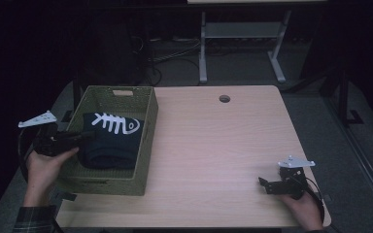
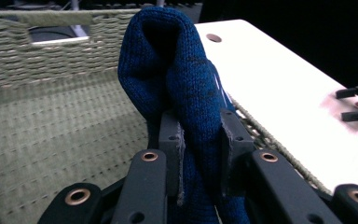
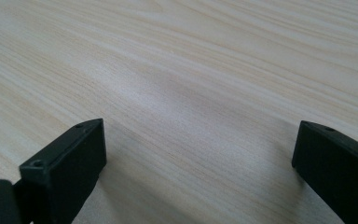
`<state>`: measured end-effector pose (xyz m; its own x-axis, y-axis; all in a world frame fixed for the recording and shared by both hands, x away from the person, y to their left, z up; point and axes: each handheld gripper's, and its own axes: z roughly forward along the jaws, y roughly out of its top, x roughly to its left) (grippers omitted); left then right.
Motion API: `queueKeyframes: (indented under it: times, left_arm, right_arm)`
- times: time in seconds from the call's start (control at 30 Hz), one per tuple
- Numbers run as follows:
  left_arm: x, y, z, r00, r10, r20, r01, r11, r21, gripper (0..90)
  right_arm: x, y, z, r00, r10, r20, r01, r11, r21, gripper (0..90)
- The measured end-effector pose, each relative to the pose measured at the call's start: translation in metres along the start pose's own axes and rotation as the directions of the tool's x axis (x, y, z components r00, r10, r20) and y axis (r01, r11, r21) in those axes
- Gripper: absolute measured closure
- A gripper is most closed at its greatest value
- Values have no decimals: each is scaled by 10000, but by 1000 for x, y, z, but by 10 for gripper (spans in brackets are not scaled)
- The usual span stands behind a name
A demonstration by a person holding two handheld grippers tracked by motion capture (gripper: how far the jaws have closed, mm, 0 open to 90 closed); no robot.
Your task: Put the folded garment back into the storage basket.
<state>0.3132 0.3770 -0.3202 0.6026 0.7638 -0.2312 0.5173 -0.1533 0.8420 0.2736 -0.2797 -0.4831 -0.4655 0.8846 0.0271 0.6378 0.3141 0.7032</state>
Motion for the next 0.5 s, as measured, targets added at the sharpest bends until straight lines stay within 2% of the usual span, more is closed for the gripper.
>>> queueKeyframes:
  times: [0.13,0.17,0.33,0.5]
  left_arm:
    - [-1,3,6,10000,88,-1,-88,9998,157,740]
    - [5,4,12,10000,-14,21,14,9994,347,740]
    - [16,6,25,9999,-121,17,120,9977,670,739]
    - [32,6,33,9994,-78,-349,114,9946,1034,732]
  right_arm:
    - [0,0,0,10000,4,1,-4,10000,2,25]
    - [0,0,0,10000,6,1,-6,10000,1,25]
    - [0,0,0,10000,0,2,0,10000,-1,25]
    - [0,0,0,10000,4,0,-4,10000,0,25]
